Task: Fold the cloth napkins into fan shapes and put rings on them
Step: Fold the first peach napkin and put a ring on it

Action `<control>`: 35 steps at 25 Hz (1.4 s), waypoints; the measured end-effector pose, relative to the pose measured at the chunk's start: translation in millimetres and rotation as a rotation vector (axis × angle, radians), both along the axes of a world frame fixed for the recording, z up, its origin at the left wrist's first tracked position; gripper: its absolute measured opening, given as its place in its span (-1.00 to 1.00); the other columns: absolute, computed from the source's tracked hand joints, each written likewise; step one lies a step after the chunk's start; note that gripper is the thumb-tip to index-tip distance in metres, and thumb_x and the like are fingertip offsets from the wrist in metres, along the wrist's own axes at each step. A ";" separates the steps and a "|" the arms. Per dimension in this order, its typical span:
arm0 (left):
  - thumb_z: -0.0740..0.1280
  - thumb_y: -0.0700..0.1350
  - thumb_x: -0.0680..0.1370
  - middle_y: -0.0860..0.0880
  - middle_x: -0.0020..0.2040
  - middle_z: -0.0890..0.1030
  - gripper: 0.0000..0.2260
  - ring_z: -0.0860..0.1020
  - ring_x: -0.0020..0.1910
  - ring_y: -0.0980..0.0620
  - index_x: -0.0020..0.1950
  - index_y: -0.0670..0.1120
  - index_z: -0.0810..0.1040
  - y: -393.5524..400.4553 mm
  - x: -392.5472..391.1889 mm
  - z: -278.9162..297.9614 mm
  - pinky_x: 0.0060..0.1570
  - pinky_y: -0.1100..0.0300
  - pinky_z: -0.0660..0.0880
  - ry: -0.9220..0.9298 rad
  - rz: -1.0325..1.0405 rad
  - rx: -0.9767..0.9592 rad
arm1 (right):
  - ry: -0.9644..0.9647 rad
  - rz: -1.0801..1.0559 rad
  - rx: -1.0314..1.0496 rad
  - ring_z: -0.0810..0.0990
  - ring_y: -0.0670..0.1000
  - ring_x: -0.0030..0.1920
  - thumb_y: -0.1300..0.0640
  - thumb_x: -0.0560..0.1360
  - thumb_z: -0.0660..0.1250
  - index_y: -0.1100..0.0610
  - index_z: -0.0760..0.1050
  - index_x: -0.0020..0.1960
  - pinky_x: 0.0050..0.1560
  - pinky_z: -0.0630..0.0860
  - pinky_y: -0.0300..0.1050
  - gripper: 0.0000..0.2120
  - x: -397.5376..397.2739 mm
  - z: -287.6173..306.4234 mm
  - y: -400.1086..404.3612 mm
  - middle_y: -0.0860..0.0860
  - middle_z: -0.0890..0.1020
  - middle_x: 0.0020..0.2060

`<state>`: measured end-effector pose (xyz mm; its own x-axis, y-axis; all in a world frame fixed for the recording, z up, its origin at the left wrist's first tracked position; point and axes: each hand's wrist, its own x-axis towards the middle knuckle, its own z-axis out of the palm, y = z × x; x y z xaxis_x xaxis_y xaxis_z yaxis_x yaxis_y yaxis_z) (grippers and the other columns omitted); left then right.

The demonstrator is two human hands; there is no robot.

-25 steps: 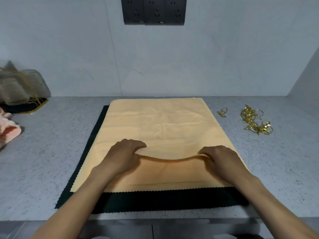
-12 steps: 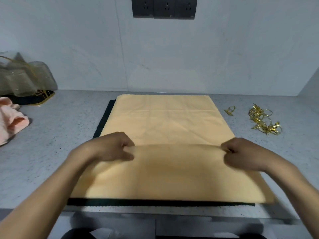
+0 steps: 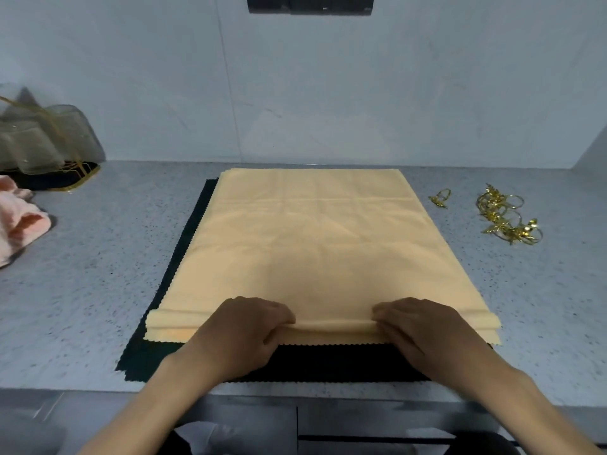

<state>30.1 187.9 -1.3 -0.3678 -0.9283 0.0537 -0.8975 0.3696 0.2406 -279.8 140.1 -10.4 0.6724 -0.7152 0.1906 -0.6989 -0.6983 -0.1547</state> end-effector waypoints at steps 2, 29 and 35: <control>0.04 0.04 0.50 0.12 0.03 0.67 -0.61 0.61 -0.02 0.04 0.16 0.13 0.59 -3.2 -4.0 6.1 -0.02 0.13 0.49 -0.025 0.018 -0.052 | 0.011 -0.036 -0.034 0.61 -0.06 -0.18 -0.13 0.63 -0.01 -0.06 0.52 -0.03 -0.28 0.55 -0.11 -0.65 -1.3 5.5 -0.9 -0.16 0.63 -0.20; 0.44 -0.19 0.52 0.01 -0.25 0.55 -0.86 0.52 -0.26 0.05 0.05 0.00 0.66 -131.3 119.3 -0.7 -0.25 0.25 0.39 0.505 0.654 0.052 | -0.248 -0.550 0.265 0.57 0.04 0.05 0.07 0.55 0.37 -0.15 0.54 -0.10 0.20 0.45 0.09 -0.88 -22.5 12.7 -160.8 -0.11 0.64 -0.06; 0.42 -0.12 0.55 0.00 -0.10 0.64 -0.89 0.58 -0.10 0.02 0.06 -0.05 0.67 -144.3 121.8 -13.1 -0.12 0.21 0.45 0.547 0.731 -0.055 | -0.260 -0.575 0.120 0.56 0.07 0.07 0.07 0.57 0.33 -0.01 0.60 -0.02 0.21 0.38 0.13 -0.93 -12.8 -1.7 -176.1 -0.07 0.64 -0.08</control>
